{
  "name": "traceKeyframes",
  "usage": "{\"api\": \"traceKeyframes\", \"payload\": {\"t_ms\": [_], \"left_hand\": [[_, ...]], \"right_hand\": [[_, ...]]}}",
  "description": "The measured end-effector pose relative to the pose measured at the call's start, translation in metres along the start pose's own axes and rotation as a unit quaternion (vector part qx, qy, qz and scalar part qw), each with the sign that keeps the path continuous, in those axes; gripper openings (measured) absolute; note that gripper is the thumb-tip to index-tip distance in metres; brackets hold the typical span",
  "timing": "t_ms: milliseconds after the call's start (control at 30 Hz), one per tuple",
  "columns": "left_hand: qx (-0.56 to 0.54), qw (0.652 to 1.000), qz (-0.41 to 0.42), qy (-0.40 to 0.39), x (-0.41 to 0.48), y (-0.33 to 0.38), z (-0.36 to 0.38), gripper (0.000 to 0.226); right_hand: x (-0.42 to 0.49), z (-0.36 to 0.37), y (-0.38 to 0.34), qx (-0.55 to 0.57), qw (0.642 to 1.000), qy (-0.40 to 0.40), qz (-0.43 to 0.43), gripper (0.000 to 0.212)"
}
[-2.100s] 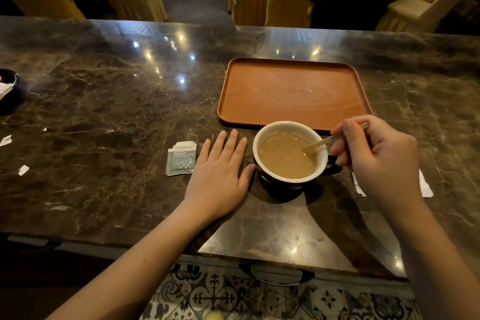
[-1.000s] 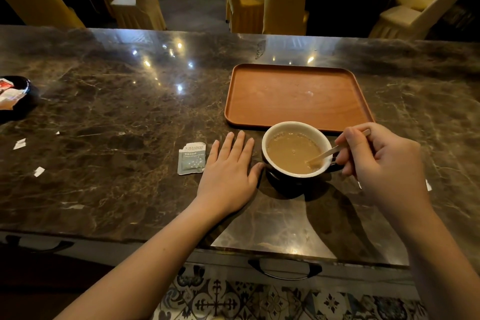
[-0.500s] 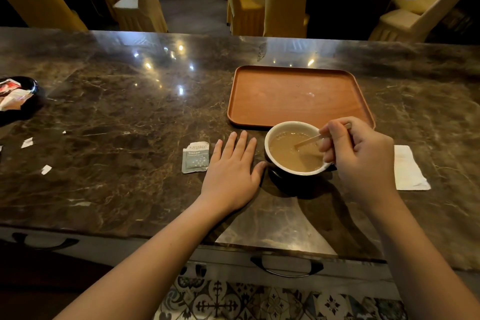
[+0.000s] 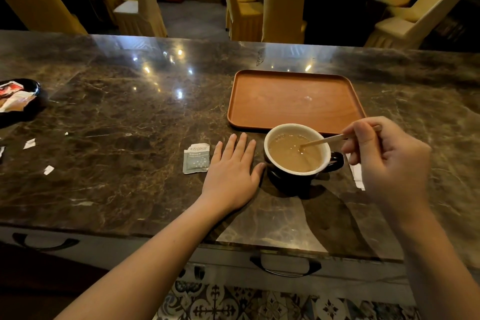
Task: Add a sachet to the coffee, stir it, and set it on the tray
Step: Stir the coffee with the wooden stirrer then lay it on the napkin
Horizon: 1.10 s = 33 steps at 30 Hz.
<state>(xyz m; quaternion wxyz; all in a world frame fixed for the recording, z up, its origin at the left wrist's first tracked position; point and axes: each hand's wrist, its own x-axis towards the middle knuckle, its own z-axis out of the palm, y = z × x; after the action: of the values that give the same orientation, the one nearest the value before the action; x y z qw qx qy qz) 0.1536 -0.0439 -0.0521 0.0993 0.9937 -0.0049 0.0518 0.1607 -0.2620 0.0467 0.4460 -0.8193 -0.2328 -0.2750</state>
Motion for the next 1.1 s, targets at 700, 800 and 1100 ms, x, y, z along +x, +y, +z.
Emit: {"api": "traceKeyframes", "payload": {"t_ms": [700,800,1100], "left_hand": [[-0.001,1.0,-0.001,-0.001,0.001,0.0,0.0,0.063],[0.0,1.0,0.0,0.001,0.001,0.0,0.0,0.064],[0.001,1.0,0.003,0.002,0.002,-0.001,0.001,0.063]], "right_hand": [[-0.006,-0.006,-0.005,-0.064,0.995,0.023,-0.071,0.028],[-0.006,-0.005,-0.002,-0.074,0.995,0.015,-0.062,0.025],[-0.015,-0.013,-0.003,-0.084,0.995,0.014,-0.056,0.023]]}}
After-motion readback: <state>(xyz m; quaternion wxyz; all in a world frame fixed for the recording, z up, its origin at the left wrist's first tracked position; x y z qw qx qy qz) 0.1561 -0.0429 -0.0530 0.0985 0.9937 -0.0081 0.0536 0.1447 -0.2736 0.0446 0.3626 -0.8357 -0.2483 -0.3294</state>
